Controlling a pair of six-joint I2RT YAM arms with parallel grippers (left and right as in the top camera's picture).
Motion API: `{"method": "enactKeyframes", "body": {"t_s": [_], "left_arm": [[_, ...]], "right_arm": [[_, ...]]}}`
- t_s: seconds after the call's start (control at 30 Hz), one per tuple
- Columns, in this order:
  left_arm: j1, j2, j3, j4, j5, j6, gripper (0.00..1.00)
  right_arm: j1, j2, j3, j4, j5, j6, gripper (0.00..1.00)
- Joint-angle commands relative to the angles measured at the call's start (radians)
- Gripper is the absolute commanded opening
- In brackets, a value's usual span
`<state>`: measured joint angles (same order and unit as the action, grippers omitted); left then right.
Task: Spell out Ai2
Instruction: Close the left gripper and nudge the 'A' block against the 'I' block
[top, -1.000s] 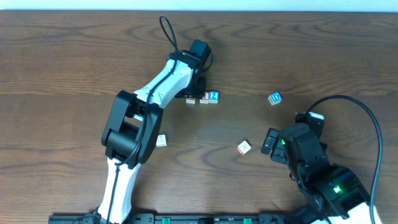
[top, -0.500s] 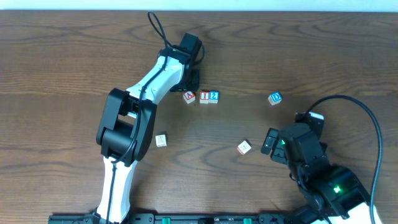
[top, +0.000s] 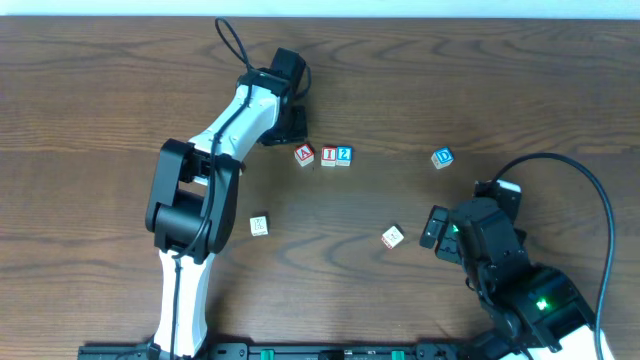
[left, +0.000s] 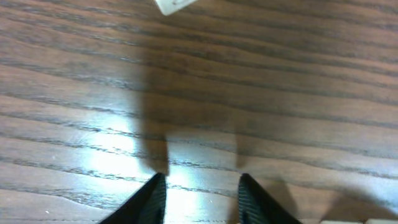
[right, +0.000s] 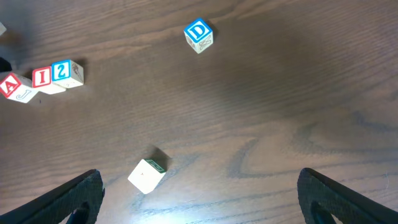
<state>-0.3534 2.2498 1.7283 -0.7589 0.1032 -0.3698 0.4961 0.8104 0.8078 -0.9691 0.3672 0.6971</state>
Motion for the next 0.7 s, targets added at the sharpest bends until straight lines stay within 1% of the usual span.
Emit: {"method": "enactKeyframes", "body": {"t_s": [0.0, 0.1, 0.2, 0.33, 0.67], "left_arm": [[-0.002, 0.011, 0.016, -0.013, 0.029, -0.005, 0.25], [-0.003, 0.011, 0.016, -0.027, 0.029, -0.005, 0.15], [-0.005, 0.011, 0.016, -0.034, 0.029, -0.004, 0.09], [-0.012, 0.011, 0.016, -0.038, 0.029, -0.004, 0.06], [-0.023, 0.011, 0.017, -0.019, 0.03, 0.011, 0.06]], "right_arm": [[0.008, -0.004, -0.005, -0.001, 0.01, 0.013, 0.99], [0.008, -0.004, -0.005, -0.001, 0.01, 0.013, 0.99], [0.008, -0.004, -0.005, -0.001, 0.01, 0.013, 0.99], [0.008, -0.004, -0.005, -0.001, 0.01, 0.013, 0.99], [0.008, -0.004, -0.005, -0.001, 0.01, 0.013, 0.99]]}}
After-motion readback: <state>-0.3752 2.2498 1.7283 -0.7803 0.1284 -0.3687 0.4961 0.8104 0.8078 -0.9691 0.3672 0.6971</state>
